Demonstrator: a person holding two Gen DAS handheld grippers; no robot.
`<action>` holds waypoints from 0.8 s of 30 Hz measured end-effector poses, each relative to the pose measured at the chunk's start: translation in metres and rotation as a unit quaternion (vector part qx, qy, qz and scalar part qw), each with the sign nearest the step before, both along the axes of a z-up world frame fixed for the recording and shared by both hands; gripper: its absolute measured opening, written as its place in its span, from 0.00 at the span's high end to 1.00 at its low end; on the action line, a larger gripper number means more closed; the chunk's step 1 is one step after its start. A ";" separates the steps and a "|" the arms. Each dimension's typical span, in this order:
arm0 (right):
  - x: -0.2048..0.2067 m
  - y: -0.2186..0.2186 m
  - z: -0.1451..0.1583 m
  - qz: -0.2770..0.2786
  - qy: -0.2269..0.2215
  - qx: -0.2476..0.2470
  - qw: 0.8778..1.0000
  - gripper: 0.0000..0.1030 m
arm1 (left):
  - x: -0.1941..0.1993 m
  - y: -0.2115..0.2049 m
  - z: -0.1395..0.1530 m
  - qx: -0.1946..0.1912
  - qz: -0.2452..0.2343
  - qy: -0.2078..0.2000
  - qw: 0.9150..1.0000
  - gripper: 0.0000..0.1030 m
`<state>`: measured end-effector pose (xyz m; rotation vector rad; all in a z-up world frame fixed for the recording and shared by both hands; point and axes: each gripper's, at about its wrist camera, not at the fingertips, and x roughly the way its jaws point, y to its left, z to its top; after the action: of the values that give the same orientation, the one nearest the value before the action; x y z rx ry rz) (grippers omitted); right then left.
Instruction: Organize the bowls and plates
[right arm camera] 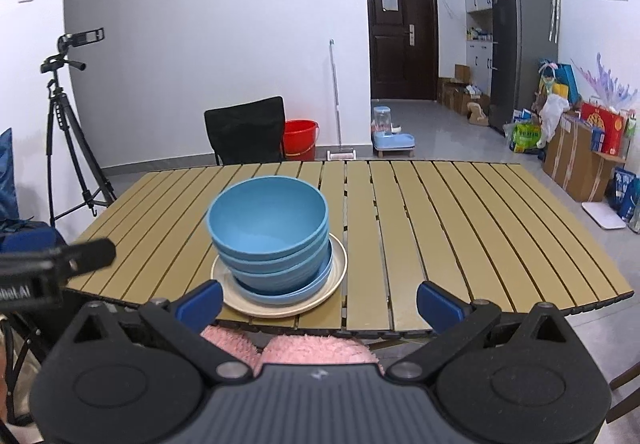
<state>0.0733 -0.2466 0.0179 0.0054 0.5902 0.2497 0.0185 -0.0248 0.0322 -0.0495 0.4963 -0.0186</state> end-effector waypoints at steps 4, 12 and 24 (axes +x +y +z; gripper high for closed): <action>-0.016 -0.003 0.004 -0.001 -0.001 0.002 1.000 0.00 | -0.011 0.002 -0.005 0.001 0.005 0.011 1.000 0.00; -0.030 -0.004 0.011 -0.001 -0.010 0.006 1.000 0.00 | -0.020 0.009 -0.007 -0.017 0.013 0.027 0.999 0.00; -0.027 -0.003 0.006 0.002 0.004 0.001 1.000 0.00 | -0.021 0.011 -0.008 -0.021 0.011 0.027 0.999 0.00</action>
<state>0.0465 -0.2493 0.0239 0.0072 0.5973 0.2536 -0.0026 -0.0142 0.0237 -0.0967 0.5490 -0.0070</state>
